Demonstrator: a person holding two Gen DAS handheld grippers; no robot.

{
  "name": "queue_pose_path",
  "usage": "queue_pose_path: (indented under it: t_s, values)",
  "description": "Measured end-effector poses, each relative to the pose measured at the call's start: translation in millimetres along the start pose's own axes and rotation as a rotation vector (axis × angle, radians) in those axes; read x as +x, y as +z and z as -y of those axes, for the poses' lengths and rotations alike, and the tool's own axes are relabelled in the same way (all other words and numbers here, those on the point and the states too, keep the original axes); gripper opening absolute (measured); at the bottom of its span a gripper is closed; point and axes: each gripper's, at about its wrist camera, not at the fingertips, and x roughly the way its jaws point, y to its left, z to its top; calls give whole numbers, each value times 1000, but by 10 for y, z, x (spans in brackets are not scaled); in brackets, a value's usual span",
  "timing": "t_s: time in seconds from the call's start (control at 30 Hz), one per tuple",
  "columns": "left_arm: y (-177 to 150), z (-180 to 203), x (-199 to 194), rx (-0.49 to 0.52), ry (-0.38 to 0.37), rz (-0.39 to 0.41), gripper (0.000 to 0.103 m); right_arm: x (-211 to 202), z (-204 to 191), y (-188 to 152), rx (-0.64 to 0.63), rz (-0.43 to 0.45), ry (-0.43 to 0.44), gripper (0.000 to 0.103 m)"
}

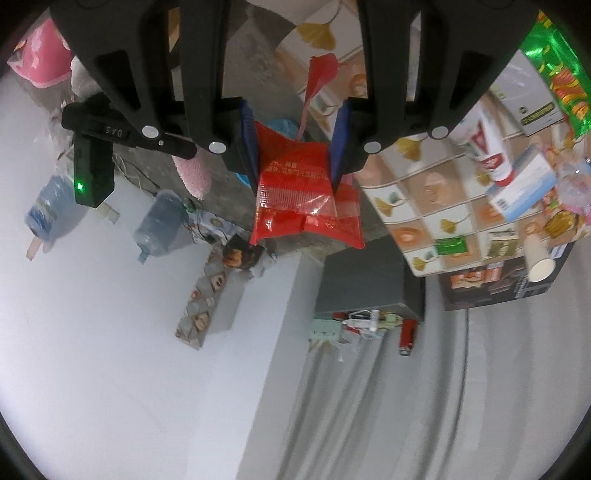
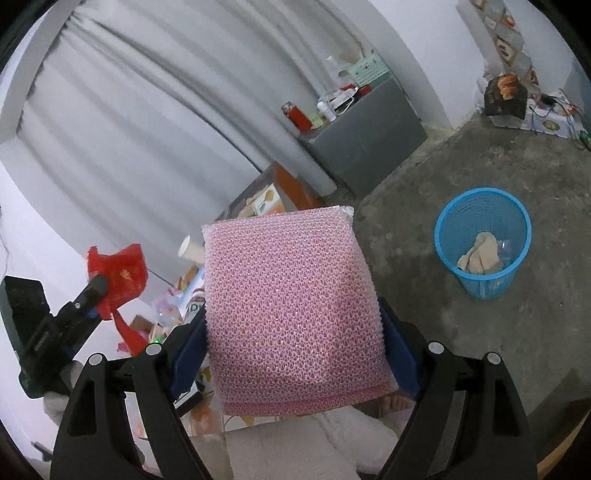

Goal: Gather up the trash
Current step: 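Carry the red bag and pink sponge with both tools over the wastebasket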

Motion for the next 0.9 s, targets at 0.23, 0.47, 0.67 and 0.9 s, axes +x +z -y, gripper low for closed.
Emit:
queue_pose_path:
  t_s: [0.23,0.47,0.67,0.9]
  values:
    - [74,283,340,39,-29,-38,32,-88,311,9,66,17,-3,82]
    - [85,483,581,70,-44,-73,32,-136,526,12,112,26,-5,82]
    - [93,573,771,88,-54,-97,32,-119,693,-5,154,22,-9,82]
    - [85,666,1028,91,-68,-135,32,-139,942,4,205,32,-39,82]
